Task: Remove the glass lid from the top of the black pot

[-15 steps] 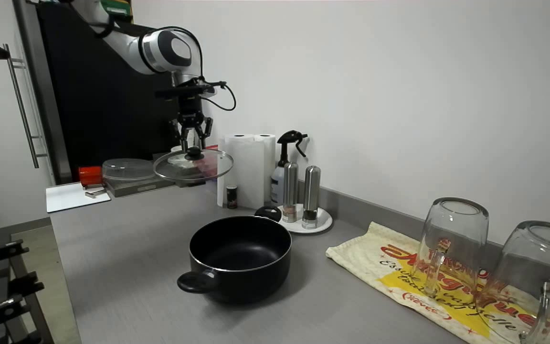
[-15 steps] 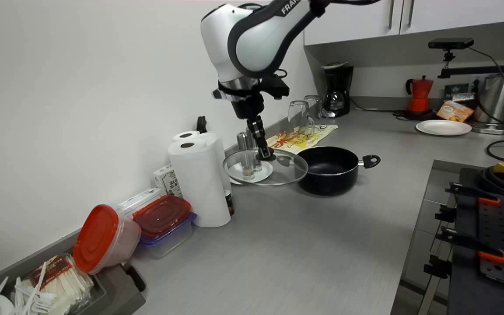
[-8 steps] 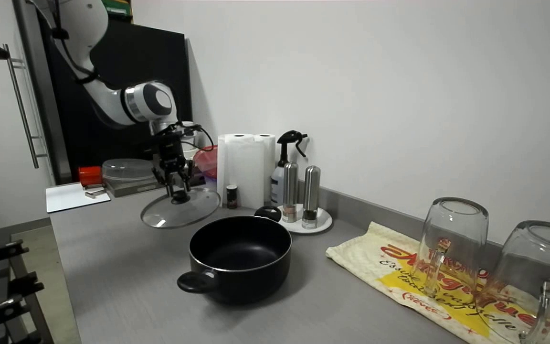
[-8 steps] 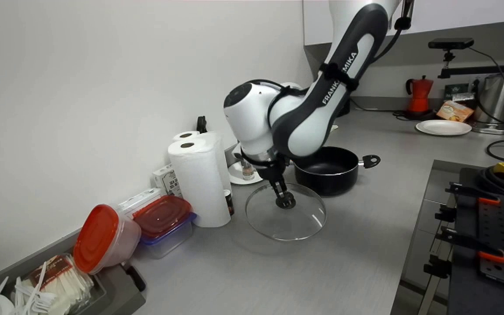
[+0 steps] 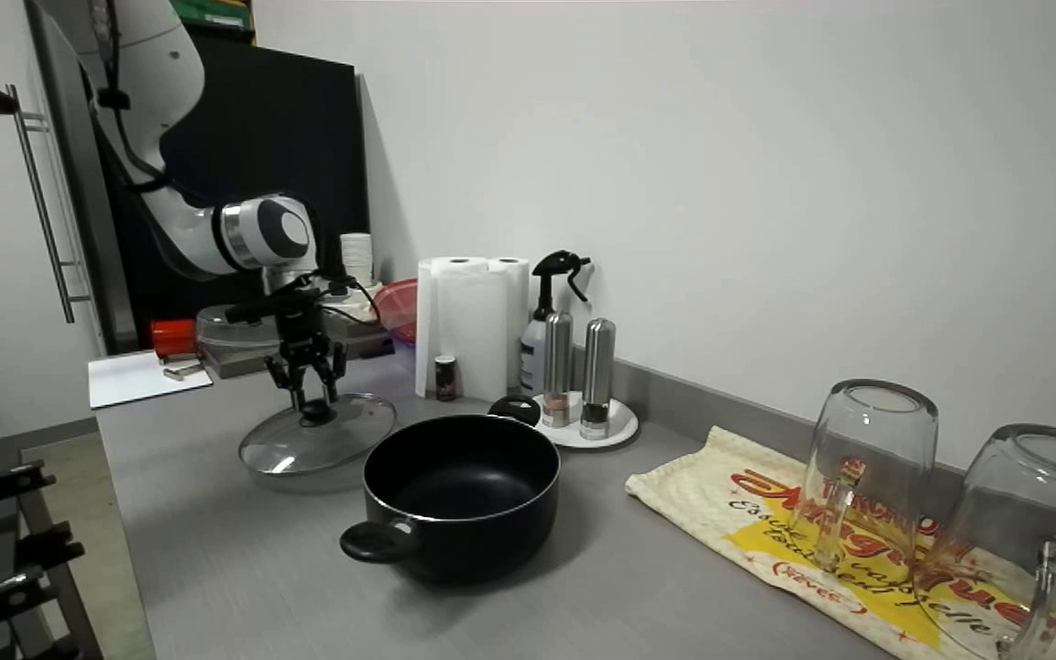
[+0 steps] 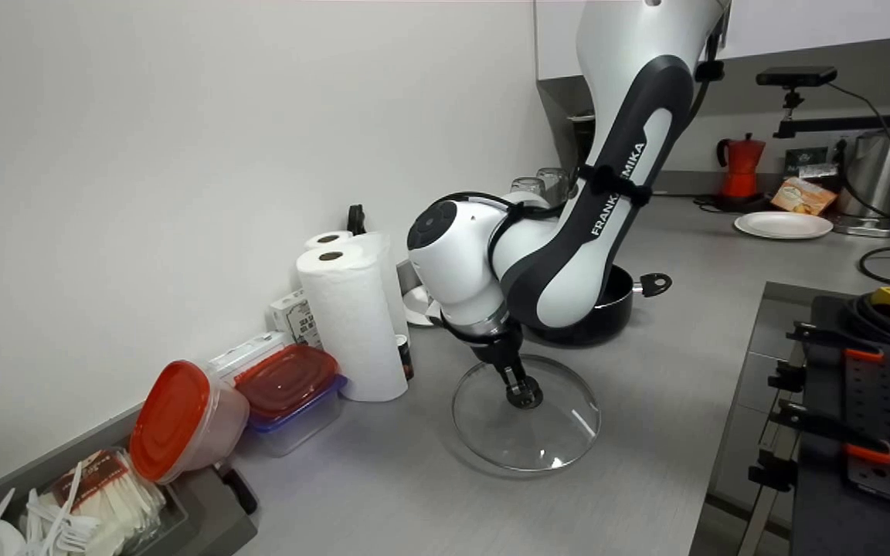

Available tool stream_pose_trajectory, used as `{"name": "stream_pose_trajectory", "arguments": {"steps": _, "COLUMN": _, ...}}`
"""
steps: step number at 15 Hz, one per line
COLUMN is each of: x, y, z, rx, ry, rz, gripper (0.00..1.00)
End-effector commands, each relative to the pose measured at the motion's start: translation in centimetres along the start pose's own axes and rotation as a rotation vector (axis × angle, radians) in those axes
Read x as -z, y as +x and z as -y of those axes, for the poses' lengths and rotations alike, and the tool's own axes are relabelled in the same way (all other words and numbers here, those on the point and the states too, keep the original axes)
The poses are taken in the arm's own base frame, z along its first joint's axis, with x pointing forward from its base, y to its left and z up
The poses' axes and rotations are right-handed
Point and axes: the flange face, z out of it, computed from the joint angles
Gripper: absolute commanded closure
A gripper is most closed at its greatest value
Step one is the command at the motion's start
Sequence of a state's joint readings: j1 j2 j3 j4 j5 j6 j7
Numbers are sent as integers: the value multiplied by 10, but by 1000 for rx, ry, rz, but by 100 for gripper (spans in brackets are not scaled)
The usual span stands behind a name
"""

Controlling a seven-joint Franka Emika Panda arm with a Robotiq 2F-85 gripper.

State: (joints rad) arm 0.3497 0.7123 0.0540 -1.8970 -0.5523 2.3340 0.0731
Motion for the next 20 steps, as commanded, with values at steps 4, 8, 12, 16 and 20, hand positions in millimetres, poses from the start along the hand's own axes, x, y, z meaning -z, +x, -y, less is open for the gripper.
{"name": "stream_pose_trajectory", "arguments": {"steps": 4, "x": 6, "y": -11, "z": 12, "rx": 99, "ry": 59, "rz": 72, "gripper": 76}}
{"name": "stream_pose_trajectory", "arguments": {"steps": 8, "x": 1, "y": -16, "z": 19, "rx": 152, "ry": 70, "rz": 117, "gripper": 76}}
{"name": "stream_pose_trajectory", "arguments": {"steps": 12, "x": -2, "y": -16, "z": 20, "rx": 158, "ry": 62, "rz": 124, "gripper": 76}}
{"name": "stream_pose_trajectory", "arguments": {"steps": 16, "x": -8, "y": -16, "z": 23, "rx": 153, "ry": 66, "rz": 119, "gripper": 76}}
{"name": "stream_pose_trajectory", "arguments": {"steps": 20, "x": -22, "y": -17, "z": 26, "rx": 139, "ry": 80, "rz": 120, "gripper": 76}}
